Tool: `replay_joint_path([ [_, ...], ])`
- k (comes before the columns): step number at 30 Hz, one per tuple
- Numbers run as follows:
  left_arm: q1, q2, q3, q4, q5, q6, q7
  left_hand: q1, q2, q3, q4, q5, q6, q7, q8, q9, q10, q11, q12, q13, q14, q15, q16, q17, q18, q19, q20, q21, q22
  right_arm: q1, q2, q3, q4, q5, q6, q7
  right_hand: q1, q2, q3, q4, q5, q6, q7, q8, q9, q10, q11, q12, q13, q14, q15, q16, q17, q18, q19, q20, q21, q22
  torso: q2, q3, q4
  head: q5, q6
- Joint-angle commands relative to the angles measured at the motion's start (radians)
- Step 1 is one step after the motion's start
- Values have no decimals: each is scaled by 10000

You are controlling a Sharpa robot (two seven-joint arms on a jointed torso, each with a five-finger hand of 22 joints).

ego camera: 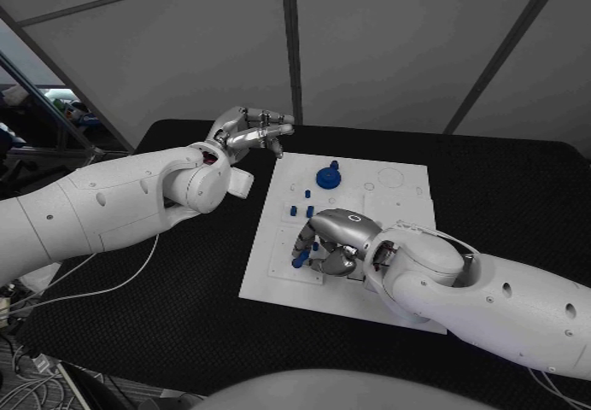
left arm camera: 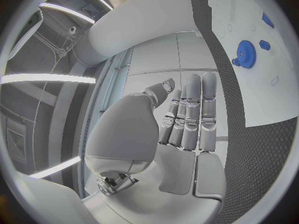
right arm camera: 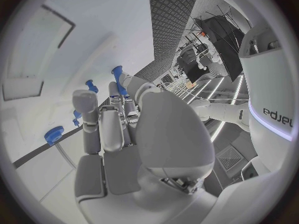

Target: Assemble the parts on the task board

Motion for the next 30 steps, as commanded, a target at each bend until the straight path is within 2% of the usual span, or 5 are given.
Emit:
replay_joint_path([
  [1, 18, -3, 9, 12, 20, 94, 34, -67, 0, 36, 9, -29, -54, 5, 61, 12, -62, 15, 21, 3, -56, 12, -25, -16, -84, -40, -9, -30, -2, 6, 43, -9, -19, -306, 145, -188, -91, 34, 5, -27, -40, 40, 3, 66, 11, 407, -328, -1, 182, 313, -54, 28, -19, -43, -48, 37, 27, -31, -1, -4, -3, -2, -8],
  [6, 19, -9, 9, 16, 20, 94, 29, -67, 0, 36, 9, -29, -54, 5, 61, 12, -62, 15, 21, 3, -56, 12, -25, -16, -84, -40, -9, -30, -2, 8, 135, -182, -56, -367, 87, -216, -459, -47, -105, 74, 21, -436, 138, -205, -92, -135, -159, -411, 73, 297, 78, 1, -73, -22, -192, 129, -93, -220, 2, -3, 0, 7, -26],
  [10, 20, -11, 9, 19, 20, 94, 23, -67, 0, 36, 9, -29, -54, 5, 61, 12, -62, 15, 21, 3, -56, 12, -25, -16, -84, -40, -9, -30, -2, 8, 215, -242, -86, -374, 97, -225, -607, -125, -173, 102, 122, -617, 210, -314, -133, -301, -75, -577, 8, 284, 148, -16, -109, -7, -246, 197, -141, -291, 2, -4, 4, 8, -35],
  [25, 20, -9, 9, 19, 20, 99, 13, -67, 0, 36, 9, -29, -54, 5, 61, 12, -62, 15, 21, 3, -56, 12, -25, -16, -84, -40, -9, -30, -2, 8, 282, -281, -106, -371, -105, -240, -992, -509, -487, 166, 219, -1321, 396, -772, -305, -1613, 273, -1272, -358, 204, 437, -125, -315, 96, -562, 478, -515, -848, -8, 1, -6, 42, -37],
  [30, 20, -11, 9, 15, 20, 106, -5, -67, 0, 36, 9, -29, -54, 5, 61, 12, -62, 15, 21, 3, -56, 12, -25, -16, -84, -40, -9, -30, -2, 7, 241, -282, -63, -517, -493, -227, -931, -602, -819, 55, 251, -1596, 281, -893, -338, -2427, 346, -1256, -322, 5, 509, -438, -836, 236, -1026, 554, -1052, -1642, 0, 7, -7, 44, -35],
])
